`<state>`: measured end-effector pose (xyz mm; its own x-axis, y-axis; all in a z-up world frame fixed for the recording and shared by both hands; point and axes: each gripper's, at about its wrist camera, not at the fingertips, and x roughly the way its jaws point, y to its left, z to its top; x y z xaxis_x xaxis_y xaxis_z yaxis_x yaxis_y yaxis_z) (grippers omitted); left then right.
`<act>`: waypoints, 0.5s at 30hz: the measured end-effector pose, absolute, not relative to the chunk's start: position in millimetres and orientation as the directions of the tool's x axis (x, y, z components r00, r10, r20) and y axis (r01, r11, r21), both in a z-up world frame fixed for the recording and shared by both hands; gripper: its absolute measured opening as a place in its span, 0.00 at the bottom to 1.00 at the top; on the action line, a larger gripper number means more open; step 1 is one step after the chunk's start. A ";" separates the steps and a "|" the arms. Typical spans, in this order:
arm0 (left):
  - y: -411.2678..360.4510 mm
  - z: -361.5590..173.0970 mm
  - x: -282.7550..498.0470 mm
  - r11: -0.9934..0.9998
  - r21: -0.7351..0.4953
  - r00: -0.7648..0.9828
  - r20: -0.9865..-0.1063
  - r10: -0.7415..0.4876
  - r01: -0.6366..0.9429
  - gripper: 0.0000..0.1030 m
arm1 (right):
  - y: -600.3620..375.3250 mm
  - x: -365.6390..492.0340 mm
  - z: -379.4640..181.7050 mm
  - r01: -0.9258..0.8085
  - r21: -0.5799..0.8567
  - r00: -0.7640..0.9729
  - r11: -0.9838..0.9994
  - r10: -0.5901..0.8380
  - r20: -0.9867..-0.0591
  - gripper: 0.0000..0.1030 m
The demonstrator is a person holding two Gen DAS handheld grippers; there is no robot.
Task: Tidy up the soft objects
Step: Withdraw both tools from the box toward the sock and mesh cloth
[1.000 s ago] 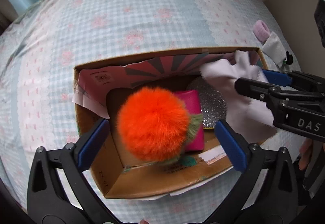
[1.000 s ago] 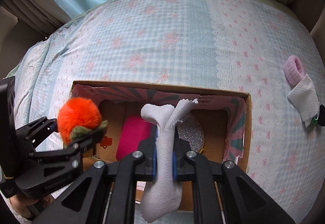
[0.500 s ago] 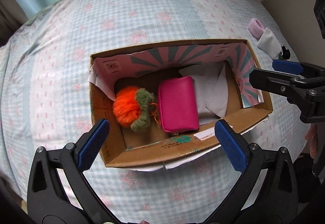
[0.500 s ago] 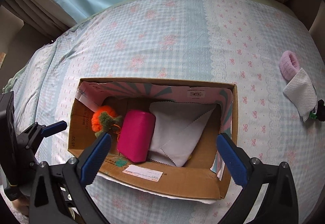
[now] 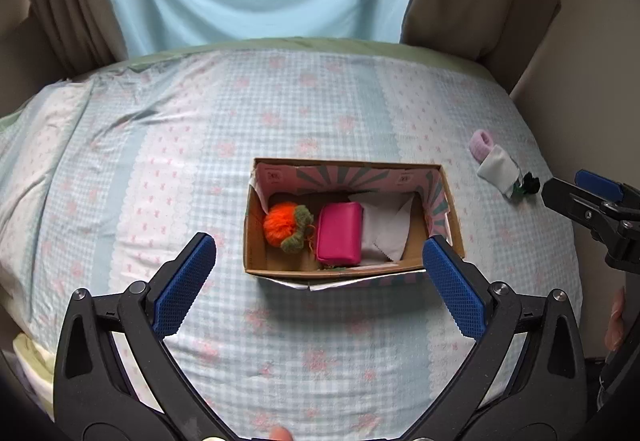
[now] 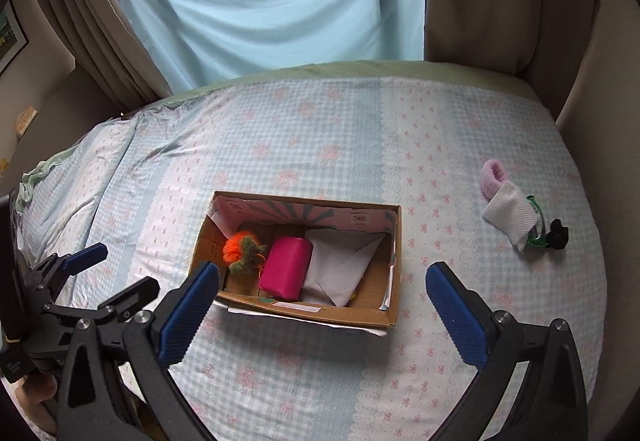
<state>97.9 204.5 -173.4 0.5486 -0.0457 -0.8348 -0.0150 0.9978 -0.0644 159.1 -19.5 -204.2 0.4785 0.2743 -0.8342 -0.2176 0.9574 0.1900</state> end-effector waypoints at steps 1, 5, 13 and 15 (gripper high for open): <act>204.2 -165.5 92.4 0.998 -0.066 0.565 -0.824 -0.042 -0.023 1.00 | -23.8 151.5 -194.8 -0.214 0.180 0.499 0.960 0.266 -0.825 1.00; 196.5 -144.1 81.1 0.993 -0.117 0.601 -0.794 -0.090 -0.005 1.00 | -41.6 123.8 -165.9 -0.193 0.143 0.569 0.971 0.230 -0.789 1.00; 134.4 -121.8 87.9 0.979 -0.166 0.626 -0.752 -0.205 0.121 1.00 | -104.1 88.9 -141.5 -0.062 0.097 0.660 0.993 0.114 -0.743 1.00; 113.2 -118.7 91.1 0.973 -0.177 0.626 -0.745 -0.232 0.150 1.00 | -125.6 84.1 -136.9 -0.038 0.102 0.675 0.994 0.100 -0.731 1.00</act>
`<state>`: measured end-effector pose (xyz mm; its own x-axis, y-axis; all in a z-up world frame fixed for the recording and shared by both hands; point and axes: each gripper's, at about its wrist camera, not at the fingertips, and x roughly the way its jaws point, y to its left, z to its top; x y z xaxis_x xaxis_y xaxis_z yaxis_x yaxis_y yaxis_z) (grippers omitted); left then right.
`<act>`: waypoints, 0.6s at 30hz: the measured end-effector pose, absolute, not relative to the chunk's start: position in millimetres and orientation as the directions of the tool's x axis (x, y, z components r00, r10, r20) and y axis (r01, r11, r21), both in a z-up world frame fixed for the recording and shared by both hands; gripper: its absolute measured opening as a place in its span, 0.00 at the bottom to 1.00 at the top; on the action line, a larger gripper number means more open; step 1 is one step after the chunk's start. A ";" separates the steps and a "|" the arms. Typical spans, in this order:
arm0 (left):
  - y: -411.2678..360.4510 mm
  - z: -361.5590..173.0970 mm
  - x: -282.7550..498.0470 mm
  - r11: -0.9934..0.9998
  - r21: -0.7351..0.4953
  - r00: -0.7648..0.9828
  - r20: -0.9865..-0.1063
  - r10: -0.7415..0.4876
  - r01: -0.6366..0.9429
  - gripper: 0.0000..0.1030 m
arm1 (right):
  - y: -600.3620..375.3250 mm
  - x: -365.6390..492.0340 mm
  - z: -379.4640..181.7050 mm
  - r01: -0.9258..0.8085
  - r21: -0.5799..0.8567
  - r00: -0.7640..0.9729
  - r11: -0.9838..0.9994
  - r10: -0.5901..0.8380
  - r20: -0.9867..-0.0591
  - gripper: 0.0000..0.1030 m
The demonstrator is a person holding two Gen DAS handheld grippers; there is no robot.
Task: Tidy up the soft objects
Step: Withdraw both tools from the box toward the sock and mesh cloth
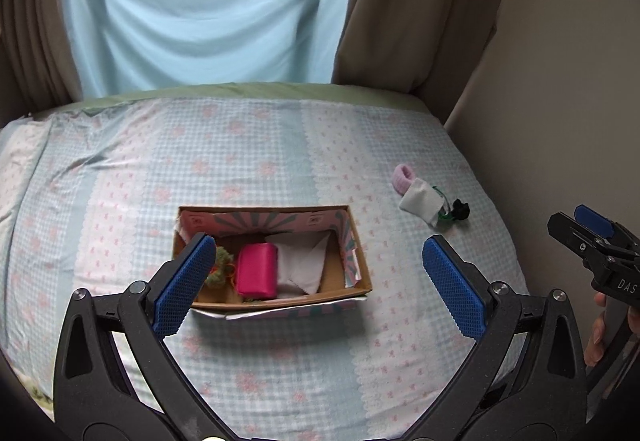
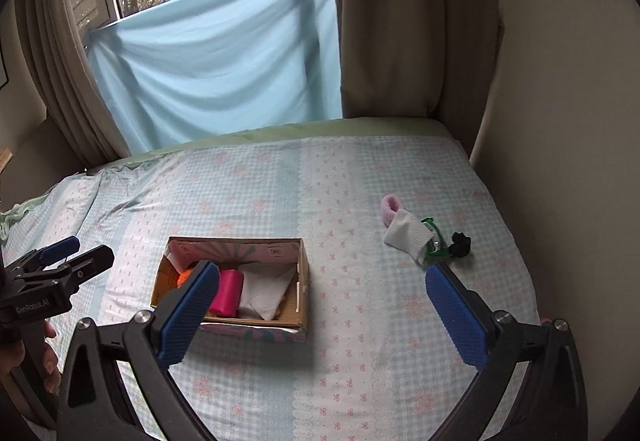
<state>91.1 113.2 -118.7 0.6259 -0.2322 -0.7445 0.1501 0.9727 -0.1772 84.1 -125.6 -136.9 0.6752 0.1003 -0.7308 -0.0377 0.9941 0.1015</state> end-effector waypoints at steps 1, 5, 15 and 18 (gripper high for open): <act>101.4 -117.5 93.1 0.970 -0.179 0.624 -0.743 -0.242 0.162 1.00 | -138.3 83.5 -135.9 -0.027 0.107 0.682 0.994 0.097 -0.725 1.00; 54.0 -117.8 103.0 0.965 -0.188 0.614 -0.745 -0.260 0.182 1.00 | -189.2 86.2 -136.8 0.000 0.115 0.695 0.993 0.083 -0.715 1.00; -59.1 -167.4 164.2 0.935 -0.318 0.501 -0.789 -0.354 0.160 1.00 | -308.0 132.6 -173.1 -0.096 0.090 0.669 0.991 0.132 -0.731 1.00; -85.2 -187.8 190.1 0.923 -0.354 0.453 -0.805 -0.384 0.153 1.00 | -331.1 155.4 -193.2 -0.152 0.086 0.645 0.985 0.165 -0.746 1.00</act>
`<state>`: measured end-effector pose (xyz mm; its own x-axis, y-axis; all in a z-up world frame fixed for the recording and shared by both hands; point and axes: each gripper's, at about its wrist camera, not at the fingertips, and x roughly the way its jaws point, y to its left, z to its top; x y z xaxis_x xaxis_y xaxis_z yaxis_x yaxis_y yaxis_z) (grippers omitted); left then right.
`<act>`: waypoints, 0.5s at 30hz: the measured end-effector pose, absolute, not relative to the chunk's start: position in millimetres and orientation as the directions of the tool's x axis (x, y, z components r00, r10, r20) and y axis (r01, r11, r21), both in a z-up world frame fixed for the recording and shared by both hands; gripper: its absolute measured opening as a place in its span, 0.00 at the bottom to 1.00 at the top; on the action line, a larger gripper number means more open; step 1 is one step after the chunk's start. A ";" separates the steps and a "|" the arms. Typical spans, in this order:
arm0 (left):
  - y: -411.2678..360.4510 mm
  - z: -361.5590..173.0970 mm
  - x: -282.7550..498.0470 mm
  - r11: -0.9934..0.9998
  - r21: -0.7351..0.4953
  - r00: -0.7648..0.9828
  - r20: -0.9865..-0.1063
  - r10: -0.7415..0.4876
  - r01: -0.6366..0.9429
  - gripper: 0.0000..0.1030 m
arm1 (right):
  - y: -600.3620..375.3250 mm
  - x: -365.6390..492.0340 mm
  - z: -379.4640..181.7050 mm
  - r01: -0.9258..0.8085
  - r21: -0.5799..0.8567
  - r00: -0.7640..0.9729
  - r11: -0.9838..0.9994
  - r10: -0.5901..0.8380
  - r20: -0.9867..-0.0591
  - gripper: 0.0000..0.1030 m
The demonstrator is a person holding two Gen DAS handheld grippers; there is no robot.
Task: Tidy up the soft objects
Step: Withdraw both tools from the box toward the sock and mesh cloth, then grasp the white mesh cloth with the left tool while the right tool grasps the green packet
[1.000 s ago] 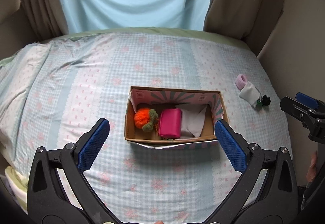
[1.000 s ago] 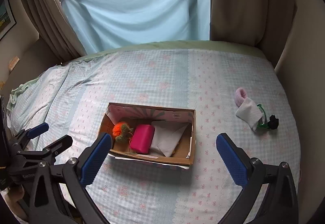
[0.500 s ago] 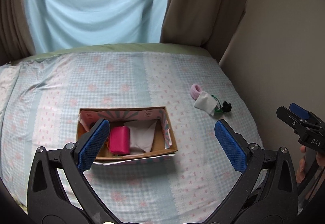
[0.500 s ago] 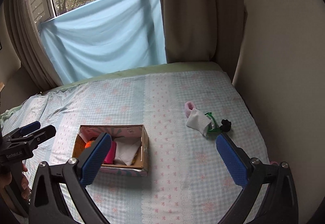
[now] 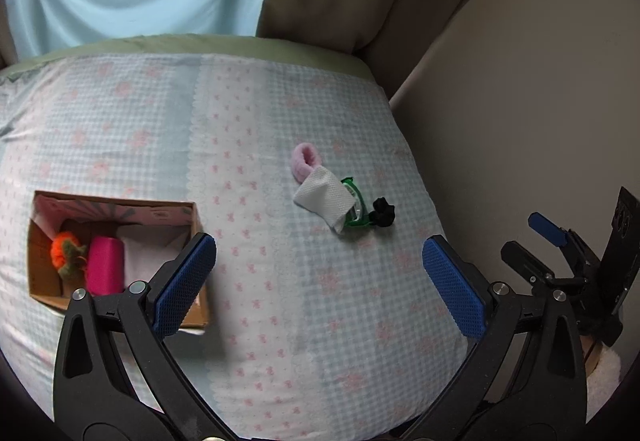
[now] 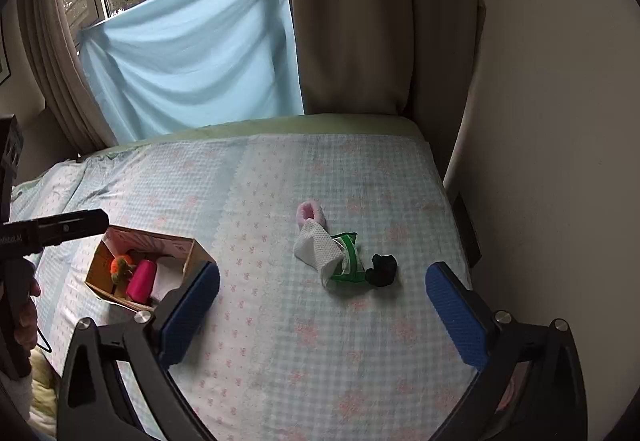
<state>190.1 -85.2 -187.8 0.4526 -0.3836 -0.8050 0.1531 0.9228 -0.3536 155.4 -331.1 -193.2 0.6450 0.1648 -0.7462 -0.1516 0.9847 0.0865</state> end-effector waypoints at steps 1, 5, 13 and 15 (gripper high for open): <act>-92.9 -194.6 199.1 0.919 -0.367 0.436 -0.810 -0.393 0.148 1.00 | -336.8 163.0 -200.0 -0.170 0.083 0.636 0.982 0.174 -0.752 1.00; -116.0 -229.4 237.4 0.902 -0.415 0.366 -0.826 -0.429 0.119 1.00 | -352.0 193.5 -230.4 -0.243 0.068 0.595 0.968 0.204 -0.777 1.00; -159.2 -352.2 326.3 0.847 -0.532 0.191 -0.831 -0.523 0.005 0.99 | -358.4 255.4 -316.1 -0.400 0.076 0.470 0.913 0.276 -0.838 1.00; -166.7 -384.1 345.3 0.822 -0.568 0.161 -0.816 -0.555 -0.047 0.98 | -355.3 272.5 -341.5 -0.430 0.076 0.434 0.900 0.279 -0.856 1.00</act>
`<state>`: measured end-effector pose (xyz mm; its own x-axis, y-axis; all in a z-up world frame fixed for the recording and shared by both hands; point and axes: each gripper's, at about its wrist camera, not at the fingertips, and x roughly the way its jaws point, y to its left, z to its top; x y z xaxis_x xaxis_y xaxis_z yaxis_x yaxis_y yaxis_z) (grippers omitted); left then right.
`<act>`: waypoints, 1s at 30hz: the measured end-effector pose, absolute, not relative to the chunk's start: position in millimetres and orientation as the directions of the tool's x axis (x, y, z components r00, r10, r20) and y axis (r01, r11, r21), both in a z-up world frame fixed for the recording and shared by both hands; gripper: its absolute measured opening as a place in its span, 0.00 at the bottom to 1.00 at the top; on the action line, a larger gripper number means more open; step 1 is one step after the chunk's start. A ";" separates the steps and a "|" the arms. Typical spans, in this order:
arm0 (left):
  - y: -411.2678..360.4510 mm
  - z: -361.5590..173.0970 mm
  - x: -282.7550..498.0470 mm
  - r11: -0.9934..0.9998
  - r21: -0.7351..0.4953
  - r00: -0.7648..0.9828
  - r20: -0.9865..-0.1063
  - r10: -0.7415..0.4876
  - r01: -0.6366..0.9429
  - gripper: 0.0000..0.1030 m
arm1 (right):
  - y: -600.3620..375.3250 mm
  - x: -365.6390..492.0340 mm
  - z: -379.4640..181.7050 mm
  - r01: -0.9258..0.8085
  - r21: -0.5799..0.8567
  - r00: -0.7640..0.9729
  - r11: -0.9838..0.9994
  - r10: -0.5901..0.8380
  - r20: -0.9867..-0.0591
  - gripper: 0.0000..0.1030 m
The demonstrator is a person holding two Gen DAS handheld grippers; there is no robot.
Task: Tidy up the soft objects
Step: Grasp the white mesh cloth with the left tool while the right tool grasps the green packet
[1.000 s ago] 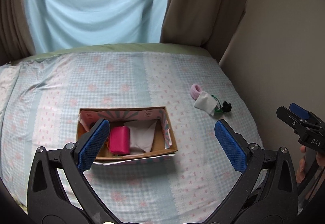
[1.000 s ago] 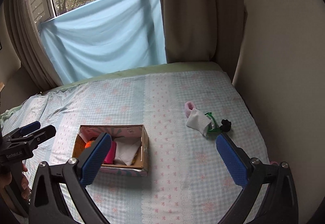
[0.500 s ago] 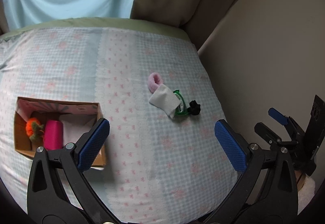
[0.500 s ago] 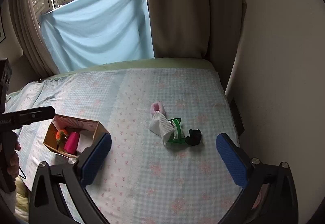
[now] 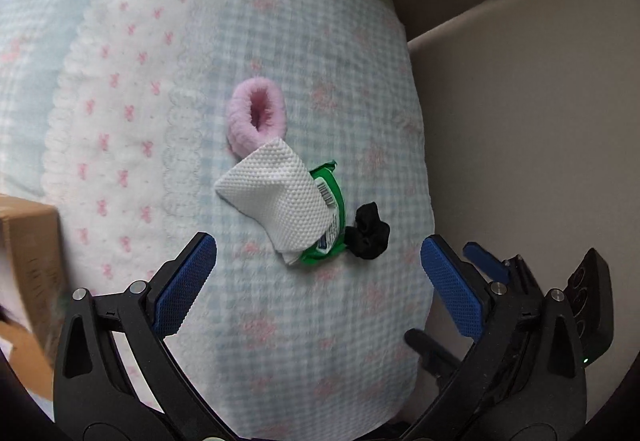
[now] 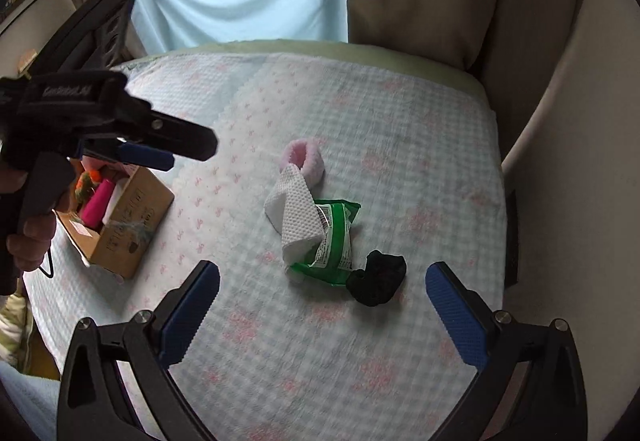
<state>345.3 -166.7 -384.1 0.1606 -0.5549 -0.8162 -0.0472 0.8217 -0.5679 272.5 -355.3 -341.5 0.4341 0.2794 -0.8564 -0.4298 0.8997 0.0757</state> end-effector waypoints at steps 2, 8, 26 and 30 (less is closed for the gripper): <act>-172.3 -408.6 359.9 0.813 -0.575 0.143 -0.815 -0.561 -0.086 0.98 | -352.4 290.5 -367.4 -0.455 0.096 0.389 0.885 0.295 -0.873 1.00; -185.1 -462.6 382.6 0.812 -0.559 0.104 -0.829 -0.549 -0.167 0.93 | -345.2 334.0 -428.6 -0.505 0.136 0.283 0.852 0.313 -0.907 0.99; -181.8 -480.3 385.6 0.811 -0.562 0.114 -0.827 -0.551 -0.162 0.14 | -320.4 360.1 -486.2 -0.626 0.290 0.042 0.724 0.403 -0.914 0.48; -179.8 -473.4 381.0 0.813 -0.561 0.126 -0.827 -0.547 -0.154 0.12 | -322.9 357.8 -484.6 -0.610 0.299 0.051 0.734 0.412 -0.910 0.43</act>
